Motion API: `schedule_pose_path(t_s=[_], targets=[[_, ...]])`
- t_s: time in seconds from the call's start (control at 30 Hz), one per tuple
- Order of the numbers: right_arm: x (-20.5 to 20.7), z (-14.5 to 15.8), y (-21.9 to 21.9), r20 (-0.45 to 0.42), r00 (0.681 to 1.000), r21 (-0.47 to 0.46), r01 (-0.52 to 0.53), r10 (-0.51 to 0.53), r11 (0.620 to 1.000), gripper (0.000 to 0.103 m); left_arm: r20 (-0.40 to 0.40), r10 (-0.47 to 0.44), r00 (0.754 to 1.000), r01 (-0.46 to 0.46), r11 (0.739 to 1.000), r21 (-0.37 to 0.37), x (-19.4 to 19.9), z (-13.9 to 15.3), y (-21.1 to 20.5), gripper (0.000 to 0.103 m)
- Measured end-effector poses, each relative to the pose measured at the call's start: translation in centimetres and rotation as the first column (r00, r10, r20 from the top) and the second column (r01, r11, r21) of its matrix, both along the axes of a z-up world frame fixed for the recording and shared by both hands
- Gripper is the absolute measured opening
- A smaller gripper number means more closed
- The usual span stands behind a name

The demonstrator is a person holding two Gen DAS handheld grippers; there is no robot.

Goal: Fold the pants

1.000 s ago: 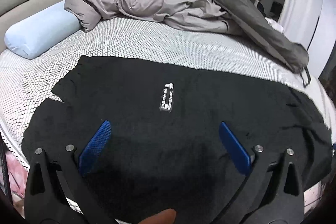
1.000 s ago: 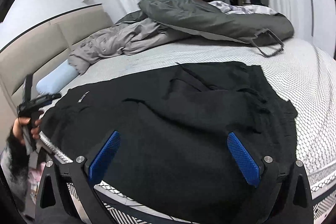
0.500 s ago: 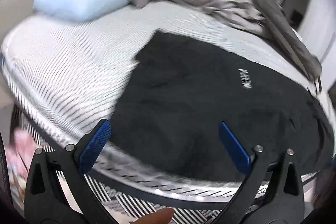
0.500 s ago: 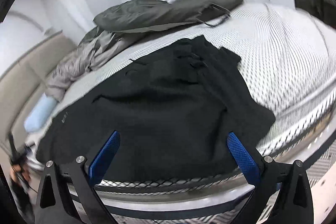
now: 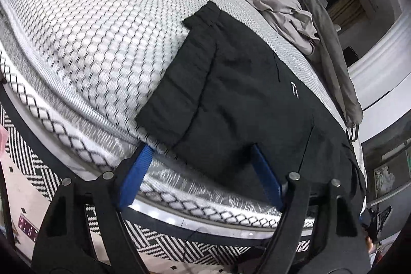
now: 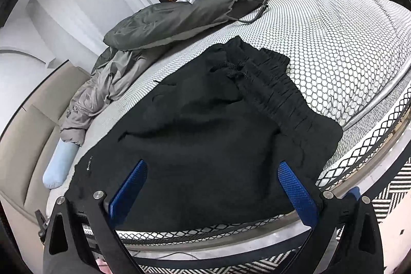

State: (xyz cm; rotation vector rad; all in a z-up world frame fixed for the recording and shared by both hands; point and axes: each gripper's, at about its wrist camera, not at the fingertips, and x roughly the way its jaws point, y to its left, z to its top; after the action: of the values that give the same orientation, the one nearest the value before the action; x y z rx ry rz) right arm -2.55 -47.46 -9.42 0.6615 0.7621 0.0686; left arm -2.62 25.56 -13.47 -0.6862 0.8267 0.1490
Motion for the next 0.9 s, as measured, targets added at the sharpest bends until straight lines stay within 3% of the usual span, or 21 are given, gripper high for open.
schedule_pose_path(t_s=[0.17,0.37,0.5,0.63,0.73,0.9], targets=[[-0.2,-0.1,0.1,0.009,1.000,-0.003,0.014,-0.014,1.000,0.103,0.050,-0.019,0.999,0.018,1.000,0.006,-0.6,1.0,-0.1,0.057],[0.0,-0.4,-0.2,0.010,1.000,0.000,0.013,-0.013,1.000,0.103,0.047,-0.006,0.999,0.009,0.998,-0.057,-0.4,-0.2,0.8,0.057],[-0.4,-0.9,-1.1,0.023,0.998,0.073,0.051,-0.053,0.996,0.103,0.050,0.010,0.999,-0.007,0.997,-0.077,0.8,-0.3,0.6,0.056],[-1.4,-0.9,-2.0,0.029,0.996,0.098,0.085,-0.088,0.991,0.103,0.057,0.062,0.996,-0.058,0.996,-0.070,0.7,0.2,1.4,0.024],[-2.5,-1.2,-2.6,0.013,0.995,0.095,0.100,-0.101,0.991,0.103,0.079,0.072,0.994,-0.067,0.996,-0.060,0.5,0.8,1.6,0.015],[-4.6,-2.2,-3.9,-0.027,0.991,0.102,0.136,-0.134,0.985,0.103,0.067,0.064,0.996,-0.064,0.998,0.001,1.6,1.6,0.8,0.012]])
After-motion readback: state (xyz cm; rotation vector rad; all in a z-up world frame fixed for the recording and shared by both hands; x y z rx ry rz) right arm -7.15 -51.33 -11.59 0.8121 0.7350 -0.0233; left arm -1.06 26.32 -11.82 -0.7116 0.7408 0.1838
